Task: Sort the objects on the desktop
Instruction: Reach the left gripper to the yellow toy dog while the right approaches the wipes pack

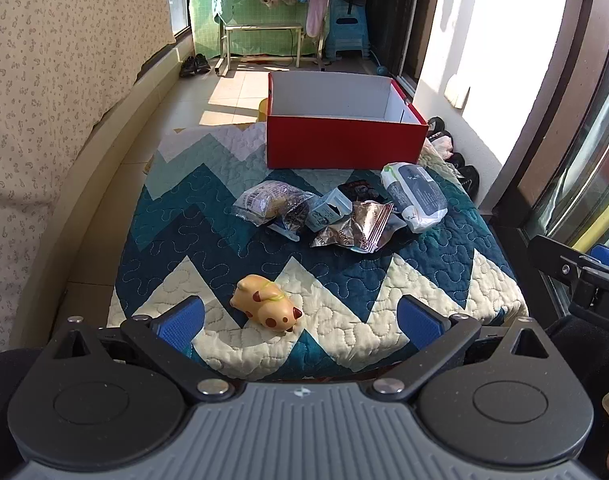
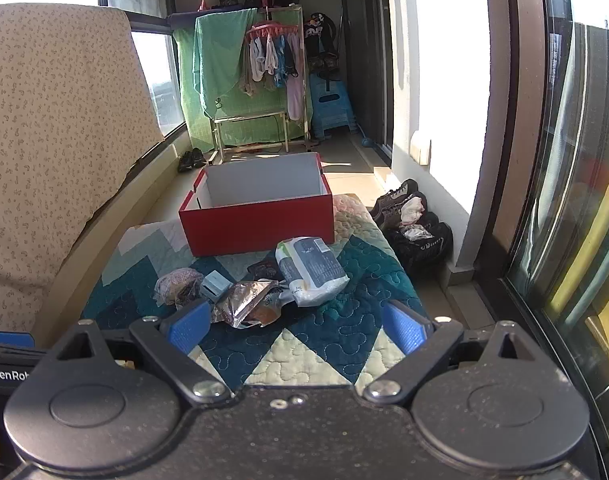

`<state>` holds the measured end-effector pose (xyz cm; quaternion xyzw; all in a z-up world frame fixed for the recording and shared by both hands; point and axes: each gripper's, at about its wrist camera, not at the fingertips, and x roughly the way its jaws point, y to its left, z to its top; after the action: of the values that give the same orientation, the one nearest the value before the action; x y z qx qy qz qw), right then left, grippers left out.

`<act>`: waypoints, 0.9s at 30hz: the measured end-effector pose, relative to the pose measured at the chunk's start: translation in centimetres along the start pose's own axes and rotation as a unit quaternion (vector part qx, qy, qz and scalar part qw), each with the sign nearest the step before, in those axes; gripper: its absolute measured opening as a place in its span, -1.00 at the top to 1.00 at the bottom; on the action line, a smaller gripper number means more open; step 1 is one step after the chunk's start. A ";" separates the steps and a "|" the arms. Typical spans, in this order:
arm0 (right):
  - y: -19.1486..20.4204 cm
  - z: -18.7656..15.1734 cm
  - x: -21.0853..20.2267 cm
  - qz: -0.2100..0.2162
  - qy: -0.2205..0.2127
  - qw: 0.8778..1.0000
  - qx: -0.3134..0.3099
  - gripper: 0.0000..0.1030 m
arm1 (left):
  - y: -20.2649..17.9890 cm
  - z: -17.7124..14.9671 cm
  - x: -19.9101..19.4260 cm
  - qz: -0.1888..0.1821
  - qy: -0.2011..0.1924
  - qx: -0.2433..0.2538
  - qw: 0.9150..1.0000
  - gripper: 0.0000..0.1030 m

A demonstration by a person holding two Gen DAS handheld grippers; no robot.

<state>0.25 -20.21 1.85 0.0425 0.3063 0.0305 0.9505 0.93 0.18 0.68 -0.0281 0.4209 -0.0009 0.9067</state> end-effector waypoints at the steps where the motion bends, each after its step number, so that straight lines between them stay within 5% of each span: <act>1: 0.0 0.1 0.1 0.001 -0.001 1.000 0.000 -0.80 | 0.0 0.1 0.1 0.001 0.000 0.001 1.000 -1.00; 12: -0.6 0.3 1.2 0.005 -0.003 1.000 -0.002 -0.80 | 0.0 0.0 1.6 -0.018 -0.009 0.014 1.000 -1.00; 27: -0.4 0.9 6.6 0.034 0.018 0.999 -0.037 -0.80 | 1.1 0.2 6.9 0.001 0.007 0.014 1.000 -1.00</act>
<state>6.10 -20.06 -1.28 0.0175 0.3200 0.0751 0.9443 5.51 1.08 -4.51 -0.0151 0.4277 -0.0062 0.9038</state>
